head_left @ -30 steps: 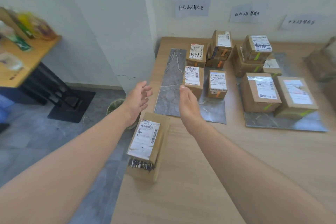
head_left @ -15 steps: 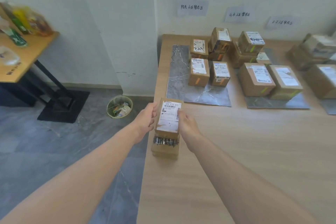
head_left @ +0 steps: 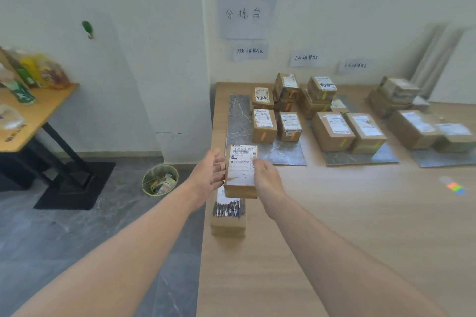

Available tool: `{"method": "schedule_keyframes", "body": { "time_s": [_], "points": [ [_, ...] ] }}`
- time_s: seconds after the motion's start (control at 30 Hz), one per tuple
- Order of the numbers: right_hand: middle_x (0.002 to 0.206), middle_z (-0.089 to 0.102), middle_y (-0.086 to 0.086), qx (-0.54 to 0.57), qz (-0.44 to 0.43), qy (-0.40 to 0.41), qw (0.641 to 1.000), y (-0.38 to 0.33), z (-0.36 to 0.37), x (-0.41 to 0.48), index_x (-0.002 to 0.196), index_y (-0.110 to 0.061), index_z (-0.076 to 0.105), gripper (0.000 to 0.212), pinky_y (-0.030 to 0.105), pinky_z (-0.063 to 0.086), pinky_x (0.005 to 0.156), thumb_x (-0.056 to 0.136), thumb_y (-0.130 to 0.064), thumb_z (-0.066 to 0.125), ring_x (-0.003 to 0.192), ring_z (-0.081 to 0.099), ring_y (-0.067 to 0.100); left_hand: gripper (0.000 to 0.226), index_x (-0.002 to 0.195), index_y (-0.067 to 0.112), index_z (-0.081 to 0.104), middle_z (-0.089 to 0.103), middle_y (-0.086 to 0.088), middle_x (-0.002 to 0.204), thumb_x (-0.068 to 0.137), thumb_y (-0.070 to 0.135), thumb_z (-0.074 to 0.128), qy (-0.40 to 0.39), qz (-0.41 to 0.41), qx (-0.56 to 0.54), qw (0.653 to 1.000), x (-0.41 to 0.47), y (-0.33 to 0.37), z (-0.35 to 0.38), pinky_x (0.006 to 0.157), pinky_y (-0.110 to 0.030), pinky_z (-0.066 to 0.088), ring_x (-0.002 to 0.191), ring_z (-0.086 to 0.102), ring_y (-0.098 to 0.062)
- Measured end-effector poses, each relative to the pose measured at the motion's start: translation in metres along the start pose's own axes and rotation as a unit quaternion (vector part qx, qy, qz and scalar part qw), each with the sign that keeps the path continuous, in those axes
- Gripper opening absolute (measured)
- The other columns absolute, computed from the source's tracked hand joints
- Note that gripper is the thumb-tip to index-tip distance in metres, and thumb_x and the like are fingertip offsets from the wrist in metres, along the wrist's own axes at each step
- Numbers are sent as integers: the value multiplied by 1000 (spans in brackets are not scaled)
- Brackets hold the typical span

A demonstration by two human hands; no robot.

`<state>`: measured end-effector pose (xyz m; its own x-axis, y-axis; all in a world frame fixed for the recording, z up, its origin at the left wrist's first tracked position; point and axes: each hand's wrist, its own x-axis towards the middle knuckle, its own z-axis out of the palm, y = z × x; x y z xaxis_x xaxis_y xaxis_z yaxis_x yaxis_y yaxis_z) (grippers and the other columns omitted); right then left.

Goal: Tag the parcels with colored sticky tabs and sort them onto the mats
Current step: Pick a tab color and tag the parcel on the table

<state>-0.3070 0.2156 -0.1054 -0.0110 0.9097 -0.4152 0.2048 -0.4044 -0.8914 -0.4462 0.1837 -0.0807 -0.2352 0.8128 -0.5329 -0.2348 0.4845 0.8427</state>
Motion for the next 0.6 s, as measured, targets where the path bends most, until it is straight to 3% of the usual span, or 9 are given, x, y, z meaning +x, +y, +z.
{"method": "schedule_keyframes", "body": {
  "time_s": [0.1, 0.2, 0.33, 0.47, 0.6],
  "points": [
    [99, 62, -8, 5, -27, 21, 999, -24, -20, -17, 109, -24, 62, 28, 35, 41, 80, 105, -40, 40, 89, 53, 9, 37, 110, 15, 62, 70, -4, 107, 104, 45, 40, -21, 33, 13, 999, -23, 21, 17, 95, -36, 50, 93, 67, -20],
    [99, 64, -6, -2, -58, 45, 997, -50, -39, -34, 107, -23, 63, 28, 35, 43, 78, 103, -40, 40, 88, 54, 8, 39, 111, 14, 62, 71, -5, 101, 104, 46, 40, -41, 67, 26, 997, -46, 44, 30, 93, -37, 52, 89, 68, -21],
    [110, 67, -2, 6, -85, 75, 994, -82, -66, -58, 114, -23, 64, 34, 39, 50, 90, 101, -44, 40, 102, 60, 19, 43, 115, 11, 63, 69, -5, 97, 103, 46, 42, -50, 104, 29, 993, -70, 78, 49, 99, -42, 52, 86, 67, -22],
    [102, 60, -5, 24, -116, 90, 989, -111, -98, -74, 106, -26, 56, 22, 34, 40, 83, 107, -38, 38, 97, 53, 15, 41, 105, 12, 66, 74, -3, 83, 104, 43, 40, -81, 143, 30, 986, -93, 108, 75, 82, -35, 54, 79, 67, -21],
    [103, 59, -2, 22, -147, 101, 984, -130, -128, -79, 107, -26, 55, 22, 34, 38, 86, 105, -41, 40, 97, 51, 18, 40, 103, 12, 67, 75, -4, 75, 101, 44, 44, -83, 165, 15, 983, -109, 126, 103, 77, -34, 54, 72, 67, -21]
  ]
}}
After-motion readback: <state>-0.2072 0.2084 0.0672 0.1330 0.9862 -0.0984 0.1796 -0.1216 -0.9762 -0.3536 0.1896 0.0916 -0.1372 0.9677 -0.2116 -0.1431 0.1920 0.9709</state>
